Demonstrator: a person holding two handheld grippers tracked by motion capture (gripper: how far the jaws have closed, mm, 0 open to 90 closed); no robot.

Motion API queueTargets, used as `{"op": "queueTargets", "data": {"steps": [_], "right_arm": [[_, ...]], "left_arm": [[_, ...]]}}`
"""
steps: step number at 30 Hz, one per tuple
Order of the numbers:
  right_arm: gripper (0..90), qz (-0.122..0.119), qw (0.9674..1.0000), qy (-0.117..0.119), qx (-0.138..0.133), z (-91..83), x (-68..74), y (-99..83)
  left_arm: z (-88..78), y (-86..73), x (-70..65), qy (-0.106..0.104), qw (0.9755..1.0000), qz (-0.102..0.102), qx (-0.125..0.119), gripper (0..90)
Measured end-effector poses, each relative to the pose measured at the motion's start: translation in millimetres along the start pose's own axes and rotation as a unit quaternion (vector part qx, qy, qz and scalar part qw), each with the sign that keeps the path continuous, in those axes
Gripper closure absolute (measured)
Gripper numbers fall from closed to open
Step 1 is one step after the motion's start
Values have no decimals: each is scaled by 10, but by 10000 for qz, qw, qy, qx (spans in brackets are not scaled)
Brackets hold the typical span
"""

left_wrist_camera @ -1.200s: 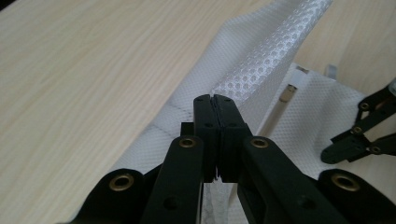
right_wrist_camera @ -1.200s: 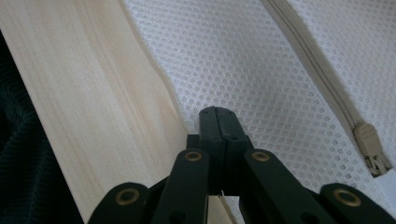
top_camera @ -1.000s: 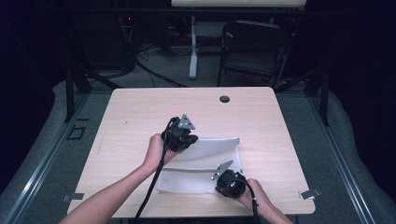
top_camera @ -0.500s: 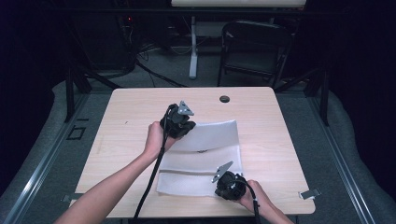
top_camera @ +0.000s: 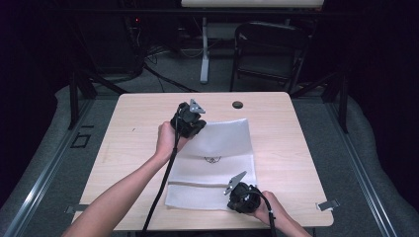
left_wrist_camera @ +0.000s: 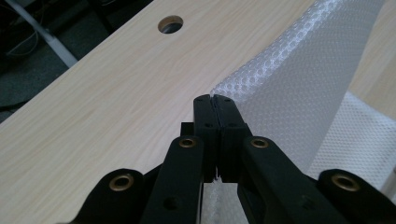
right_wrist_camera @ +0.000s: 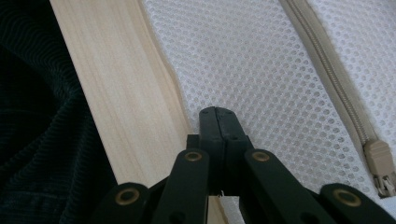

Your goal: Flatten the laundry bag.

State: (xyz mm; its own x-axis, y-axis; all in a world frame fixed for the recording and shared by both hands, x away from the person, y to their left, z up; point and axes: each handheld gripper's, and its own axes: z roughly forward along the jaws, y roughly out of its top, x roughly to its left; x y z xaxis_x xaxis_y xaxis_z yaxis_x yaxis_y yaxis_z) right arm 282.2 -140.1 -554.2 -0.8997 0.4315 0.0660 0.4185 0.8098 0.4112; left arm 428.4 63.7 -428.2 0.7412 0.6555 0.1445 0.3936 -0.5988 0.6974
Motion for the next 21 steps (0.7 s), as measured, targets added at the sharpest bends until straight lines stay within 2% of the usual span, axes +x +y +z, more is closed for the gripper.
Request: {"op": "queueTargets", "data": {"steps": [12, 14, 17, 18, 20, 21], "right_arm": [[900, -7, 10000, 50, 25, -5, 4, -9], [900, 82, 9999, 103, -14, -3, 7, -12], [900, 53, 9999, 104, 15, -5, 9, -15], [900, 47, 9998, 175, 6, -3, 9, -16], [900, 159, 9996, 223, -102, 13, 27, -31], [900, 63, 9998, 188, 7, -2, 21, -27]], "left_arm": [[129, 60, 118, 217, 9995, -219, -72, 892], [168, 80, 132, 258, 9994, -238, -58, 892], [229, 115, 138, 290, 9992, -283, -70, 891], [247, 124, 144, 317, 9992, -256, -31, 891], [290, 134, 155, 337, 9991, -271, -18, 891], [313, 137, 158, 347, 9990, -291, -13, 891]]}}
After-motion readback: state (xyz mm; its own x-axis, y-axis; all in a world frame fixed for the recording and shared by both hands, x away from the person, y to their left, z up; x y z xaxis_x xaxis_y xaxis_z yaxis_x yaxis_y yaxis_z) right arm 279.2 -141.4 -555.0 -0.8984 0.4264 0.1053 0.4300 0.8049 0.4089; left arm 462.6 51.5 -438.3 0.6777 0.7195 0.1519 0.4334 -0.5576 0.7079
